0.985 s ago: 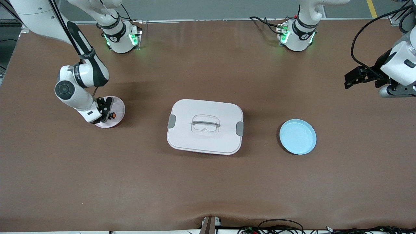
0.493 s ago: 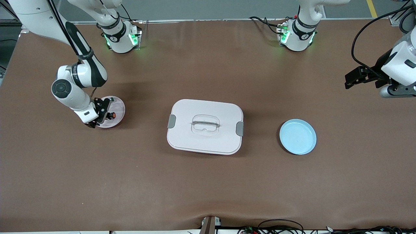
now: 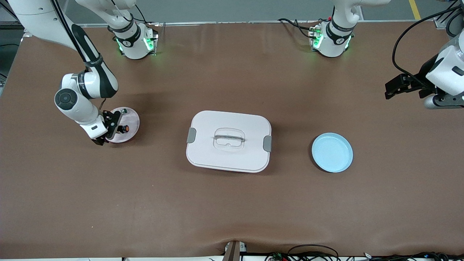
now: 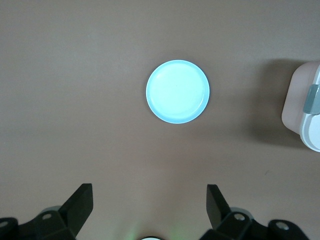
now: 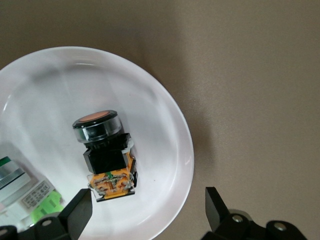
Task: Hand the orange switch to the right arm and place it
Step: 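Open the right gripper to release the switch on the plate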
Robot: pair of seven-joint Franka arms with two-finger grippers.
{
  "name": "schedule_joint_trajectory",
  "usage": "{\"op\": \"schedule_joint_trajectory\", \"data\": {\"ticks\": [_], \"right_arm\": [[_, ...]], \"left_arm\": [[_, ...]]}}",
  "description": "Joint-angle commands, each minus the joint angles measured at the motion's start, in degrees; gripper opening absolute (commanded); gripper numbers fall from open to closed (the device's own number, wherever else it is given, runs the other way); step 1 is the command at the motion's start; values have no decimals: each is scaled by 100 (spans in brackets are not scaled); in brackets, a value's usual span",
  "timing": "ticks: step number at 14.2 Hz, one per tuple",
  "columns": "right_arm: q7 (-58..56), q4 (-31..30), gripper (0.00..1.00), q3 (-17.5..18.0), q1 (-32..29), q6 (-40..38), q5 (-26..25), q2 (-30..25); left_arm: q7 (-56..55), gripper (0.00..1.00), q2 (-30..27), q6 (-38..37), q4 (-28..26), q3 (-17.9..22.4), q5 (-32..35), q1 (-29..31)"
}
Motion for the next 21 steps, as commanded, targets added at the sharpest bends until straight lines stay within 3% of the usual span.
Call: {"op": "schedule_joint_trajectory", "data": {"ticks": [1,3,11,16,21], "right_arm": [[-42,182,100,49,-49,-121,-123,8],[72,402,100,58,21,-569,-79,16],[2425,367,100,58,83,-588,-52,-89],[4815,358,100,58,109,-597,-70,-124],[5845,411,100,76,153,-641,-105,-168]], "left_arm": [[75,100,69,-23,137,52,-23,-23],[83,100,69,-23,137,52,-49,-23],[83,100,69,-23,137,52,-58,-23],[75,100,69,-23,137,52,-58,-23],[75,100,69,-23,137,52,-67,-23]]}}
